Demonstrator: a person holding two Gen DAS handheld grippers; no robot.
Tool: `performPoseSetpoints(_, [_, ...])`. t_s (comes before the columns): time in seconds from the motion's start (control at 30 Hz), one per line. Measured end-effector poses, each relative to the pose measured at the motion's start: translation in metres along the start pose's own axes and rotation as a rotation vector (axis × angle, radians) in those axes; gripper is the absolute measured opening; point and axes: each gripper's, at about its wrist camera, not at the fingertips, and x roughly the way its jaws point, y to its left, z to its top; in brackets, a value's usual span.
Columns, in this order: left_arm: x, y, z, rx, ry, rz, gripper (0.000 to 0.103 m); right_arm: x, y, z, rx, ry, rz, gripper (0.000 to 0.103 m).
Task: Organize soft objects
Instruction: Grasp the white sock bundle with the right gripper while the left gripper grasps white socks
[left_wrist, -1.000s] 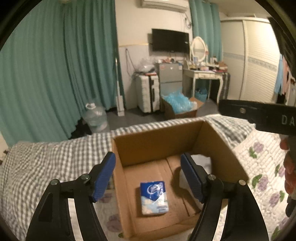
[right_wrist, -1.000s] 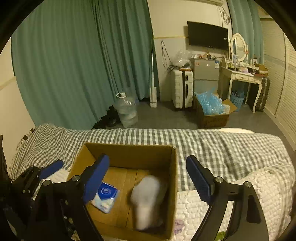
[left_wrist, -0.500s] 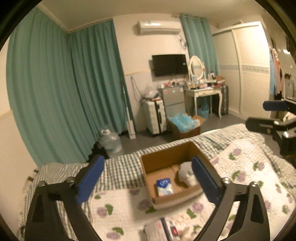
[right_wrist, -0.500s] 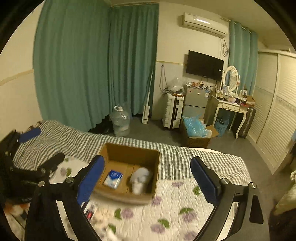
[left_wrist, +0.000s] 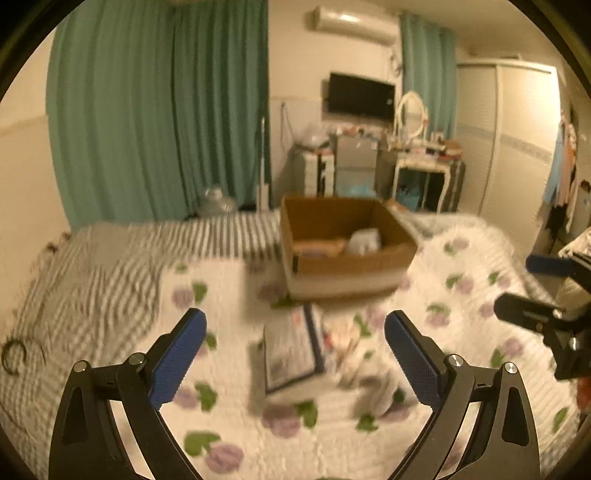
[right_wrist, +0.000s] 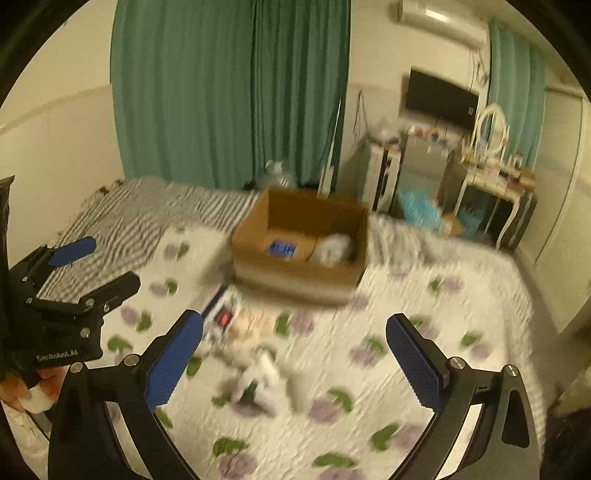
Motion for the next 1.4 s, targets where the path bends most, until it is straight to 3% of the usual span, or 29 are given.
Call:
performPoseSetpoints(0.2, [0.039, 0.004, -0.054, 0.036, 0.088, 0.018, 0.099, 0.059, 0.005, -0.058, 0.028, 0.134, 0.021, 0.100])
performPoseSetpoints(0.37, [0.060, 0.016, -0.084, -0.006, 0.178, 0.014, 0.099, 0.095, 0.008, -0.084, 0.076, 0.206, 0.037, 0.100])
performPoseSetpoints(0.6, [0.075, 0.021, -0.091, 0.005, 0.226, 0.024, 0.099, 0.136, 0.023, -0.103, 0.088, 0.303, 0.040, 0.100])
performPoseSetpoints(0.8, [0.080, 0.024, -0.094, 0.008, 0.240, 0.020, 0.099, 0.162, 0.031, -0.106, 0.114, 0.334, 0.004, 0.099])
performPoseSetpoints(0.97, [0.082, 0.030, -0.094, -0.017, 0.243, 0.032, 0.099, 0.180, 0.036, -0.114, 0.082, 0.396, -0.030, 0.082])
performPoseSetpoints(1.0, [0.082, 0.030, -0.094, -0.020, 0.244, 0.036, 0.099, 0.181, 0.037, -0.115, 0.081, 0.401, -0.019, 0.072])
performPoseSetpoints(1.1, [0.081, 0.031, -0.096, -0.030, 0.248, 0.047, 0.099, 0.176, 0.037, -0.115, 0.081, 0.395, 0.000, 0.061])
performPoseSetpoints(1.27, [0.075, 0.029, -0.096, -0.039, 0.250, 0.063, 0.099, 0.139, 0.039, -0.110, 0.041, 0.330, 0.010, 0.060])
performPoseSetpoints(1.4, [0.068, 0.017, -0.093, -0.046, 0.247, 0.035, 0.099, 0.107, 0.016, -0.096, 0.085, 0.265, 0.023, 0.060])
